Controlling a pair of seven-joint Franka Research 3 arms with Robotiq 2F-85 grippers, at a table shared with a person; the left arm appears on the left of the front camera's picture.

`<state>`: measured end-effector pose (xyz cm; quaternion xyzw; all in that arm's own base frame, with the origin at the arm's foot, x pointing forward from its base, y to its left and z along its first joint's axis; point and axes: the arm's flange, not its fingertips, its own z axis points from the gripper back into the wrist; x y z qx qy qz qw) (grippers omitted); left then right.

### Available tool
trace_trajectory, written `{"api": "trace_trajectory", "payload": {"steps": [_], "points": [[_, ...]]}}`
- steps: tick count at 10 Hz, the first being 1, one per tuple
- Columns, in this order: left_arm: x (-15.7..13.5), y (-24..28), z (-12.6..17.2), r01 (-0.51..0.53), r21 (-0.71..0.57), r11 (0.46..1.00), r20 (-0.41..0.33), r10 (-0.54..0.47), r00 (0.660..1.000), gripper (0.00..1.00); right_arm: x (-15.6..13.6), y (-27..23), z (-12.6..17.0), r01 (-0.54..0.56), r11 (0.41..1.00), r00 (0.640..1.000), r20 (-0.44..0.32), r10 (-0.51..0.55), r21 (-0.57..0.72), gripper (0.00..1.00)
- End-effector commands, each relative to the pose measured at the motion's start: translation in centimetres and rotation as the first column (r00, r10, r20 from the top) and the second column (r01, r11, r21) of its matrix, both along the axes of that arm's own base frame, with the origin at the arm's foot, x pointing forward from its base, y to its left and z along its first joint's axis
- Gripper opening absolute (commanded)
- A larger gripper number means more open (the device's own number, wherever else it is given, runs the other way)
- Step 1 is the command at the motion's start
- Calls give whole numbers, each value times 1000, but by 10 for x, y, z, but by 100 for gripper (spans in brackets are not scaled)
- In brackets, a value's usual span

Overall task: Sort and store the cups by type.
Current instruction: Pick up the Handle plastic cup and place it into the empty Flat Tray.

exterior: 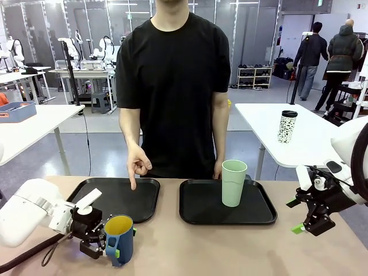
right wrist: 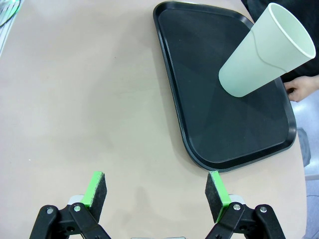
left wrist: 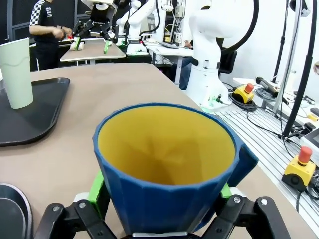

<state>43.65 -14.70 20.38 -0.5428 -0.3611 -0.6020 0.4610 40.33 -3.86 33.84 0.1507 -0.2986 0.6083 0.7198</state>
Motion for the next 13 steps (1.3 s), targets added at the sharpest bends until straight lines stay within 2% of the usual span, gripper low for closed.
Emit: {"api": "trace_trajectory", "payload": {"steps": [1, 2, 5, 6, 9, 13], "points": [[-3, -4, -16, 39, -66, 997, 39, -37, 999, 80, 1, 1, -2, 1, 1000, 1000, 11, -1, 3, 100], [-3, -5, -16, 38, -67, 997, 33, -36, 999, 72, 1, 1, -2, 1, 1000, 1000, 11, -1, 3, 100], [-3, -4, -16, 37, -62, 997, 29, -35, 999, 40, 1, 1, -2, 1, 1000, 1000, 11, -1, 3, 100], [-4, -3, -14, 27, -35, 999, 42, -26, 999, 35, 1, 1, -2, 1, 1000, 1000, 11, -1, 3, 100], [-1, 11, 23, -70, -70, 995, 70, 75, 995, 35, 1, 1, -2, 1, 1000, 1000, 11, -1, 3, 100], [21, 41, 80, -156, -105, 982, 120, 168, 978, 35, 1, 1, -2, 1, 1000, 1000, 11, -1, 3, 100]]}}
